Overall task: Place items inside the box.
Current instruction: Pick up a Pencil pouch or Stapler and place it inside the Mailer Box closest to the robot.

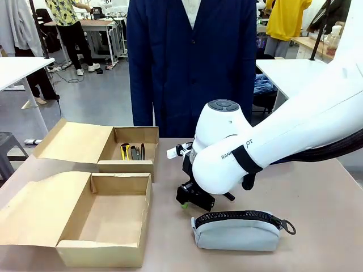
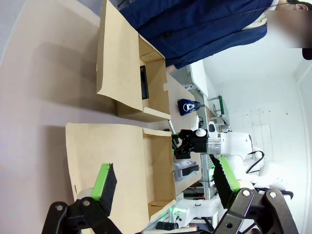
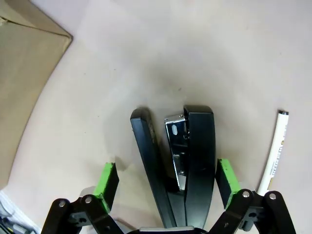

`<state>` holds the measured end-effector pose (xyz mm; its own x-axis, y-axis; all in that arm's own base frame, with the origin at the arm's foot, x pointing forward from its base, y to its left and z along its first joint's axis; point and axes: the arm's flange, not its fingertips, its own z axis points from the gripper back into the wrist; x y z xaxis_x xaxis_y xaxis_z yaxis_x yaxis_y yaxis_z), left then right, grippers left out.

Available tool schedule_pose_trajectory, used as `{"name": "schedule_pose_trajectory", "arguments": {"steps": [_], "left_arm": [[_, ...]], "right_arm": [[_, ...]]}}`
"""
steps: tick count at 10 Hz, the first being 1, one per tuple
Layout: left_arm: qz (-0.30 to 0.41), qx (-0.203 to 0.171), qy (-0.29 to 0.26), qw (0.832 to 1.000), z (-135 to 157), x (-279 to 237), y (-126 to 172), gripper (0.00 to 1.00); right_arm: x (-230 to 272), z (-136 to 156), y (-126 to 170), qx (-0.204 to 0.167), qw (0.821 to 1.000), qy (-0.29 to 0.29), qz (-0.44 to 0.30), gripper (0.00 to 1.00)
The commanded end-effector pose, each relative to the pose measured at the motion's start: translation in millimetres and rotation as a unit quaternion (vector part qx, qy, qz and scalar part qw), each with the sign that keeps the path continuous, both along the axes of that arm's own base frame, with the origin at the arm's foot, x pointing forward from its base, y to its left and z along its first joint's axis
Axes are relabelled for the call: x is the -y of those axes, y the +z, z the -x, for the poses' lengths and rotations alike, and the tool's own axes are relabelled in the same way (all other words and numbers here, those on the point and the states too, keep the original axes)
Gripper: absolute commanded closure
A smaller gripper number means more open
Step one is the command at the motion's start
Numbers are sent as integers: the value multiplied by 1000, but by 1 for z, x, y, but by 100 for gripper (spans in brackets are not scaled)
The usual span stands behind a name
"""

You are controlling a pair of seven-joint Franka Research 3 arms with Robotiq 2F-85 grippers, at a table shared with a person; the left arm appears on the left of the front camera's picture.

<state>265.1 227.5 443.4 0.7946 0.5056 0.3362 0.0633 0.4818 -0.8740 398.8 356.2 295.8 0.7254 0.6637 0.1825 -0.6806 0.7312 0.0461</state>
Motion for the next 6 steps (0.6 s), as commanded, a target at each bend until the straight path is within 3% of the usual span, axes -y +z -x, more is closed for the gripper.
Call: {"name": "schedule_pose_trajectory", "arguments": {"steps": [1,2,3,4,5,6], "left_arm": [[3,16,-1,1000,-1,2,0,0],[3,16,-1,1000,-1,2,0,0],[3,16,-1,1000,-1,2,0,0],[3,16,-1,1000,-1,2,0,0],[3,16,-1,1000,-1,2,0,0],[3,16,-1,1000,-1,2,0,0]], "right_arm": [[-6,-2,-2,4,1000,-10,14,0],[-4,-2,0,-5,1000,-1,19,60],[-5,-1,0,-5,1000,-2,19,60],[-6,-1,1,-3,1000,-1,19,100],[-6,-2,1,-3,1000,-3,20,65],[-5,-2,0,-5,1000,-4,19,100]]}}
